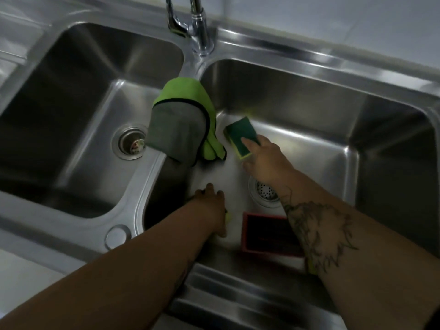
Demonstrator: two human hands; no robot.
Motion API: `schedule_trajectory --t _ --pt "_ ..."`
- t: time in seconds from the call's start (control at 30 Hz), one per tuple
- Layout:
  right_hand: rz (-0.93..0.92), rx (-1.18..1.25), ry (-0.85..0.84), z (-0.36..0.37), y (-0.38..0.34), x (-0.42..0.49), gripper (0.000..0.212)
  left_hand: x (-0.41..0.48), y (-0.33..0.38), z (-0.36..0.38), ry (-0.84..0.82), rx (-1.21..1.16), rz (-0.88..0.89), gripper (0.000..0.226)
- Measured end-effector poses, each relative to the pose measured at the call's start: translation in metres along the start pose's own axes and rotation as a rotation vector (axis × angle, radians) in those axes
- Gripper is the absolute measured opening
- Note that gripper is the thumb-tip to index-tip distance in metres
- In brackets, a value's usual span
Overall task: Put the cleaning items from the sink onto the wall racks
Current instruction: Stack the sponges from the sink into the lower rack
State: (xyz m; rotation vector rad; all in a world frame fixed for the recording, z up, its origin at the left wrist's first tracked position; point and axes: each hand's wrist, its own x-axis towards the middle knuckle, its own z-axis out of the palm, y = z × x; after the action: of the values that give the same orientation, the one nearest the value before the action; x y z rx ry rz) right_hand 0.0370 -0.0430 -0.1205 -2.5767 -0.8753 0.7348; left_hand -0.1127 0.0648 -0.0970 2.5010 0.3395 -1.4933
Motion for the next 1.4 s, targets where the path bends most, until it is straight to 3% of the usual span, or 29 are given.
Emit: schedule_trajectory --t 0.23,0.43,0.63,0.8,1.03,1.2,1.4 --pt "0.087 -0.142 0.085 0.023 -0.009 0.022 0.062 0.006 -0.001 -0.001 -0.033 0.103 0.024 0.076" --pt "0.131 -0.182 0.184 0.022 -0.014 0.034 0.049 0.008 -0.002 -0.005 -0.010 0.072 0.031 0.072" --pt "0.151 -0.081 0.173 0.001 -0.019 0.019 0.054 0.005 -0.007 -0.012 0.059 -0.057 0.098 0.075" --pt "0.186 0.033 0.126 -0.055 -0.008 -0.025 0.057 -0.011 -0.002 -0.013 0.077 -0.098 0.096 0.076" --pt "0.183 0.084 0.071 -0.209 0.028 -0.101 0.061 -0.040 0.056 -0.060 0.192 -0.167 -0.020 0.069" --pt "0.181 0.164 0.195 -0.300 0.073 -0.179 0.055 -0.081 0.143 -0.131 0.391 -0.273 0.134 0.082" --pt "0.332 0.244 0.539 -0.333 0.161 -0.219 0.052 -0.112 0.235 -0.188 0.614 -0.293 0.408 0.084"
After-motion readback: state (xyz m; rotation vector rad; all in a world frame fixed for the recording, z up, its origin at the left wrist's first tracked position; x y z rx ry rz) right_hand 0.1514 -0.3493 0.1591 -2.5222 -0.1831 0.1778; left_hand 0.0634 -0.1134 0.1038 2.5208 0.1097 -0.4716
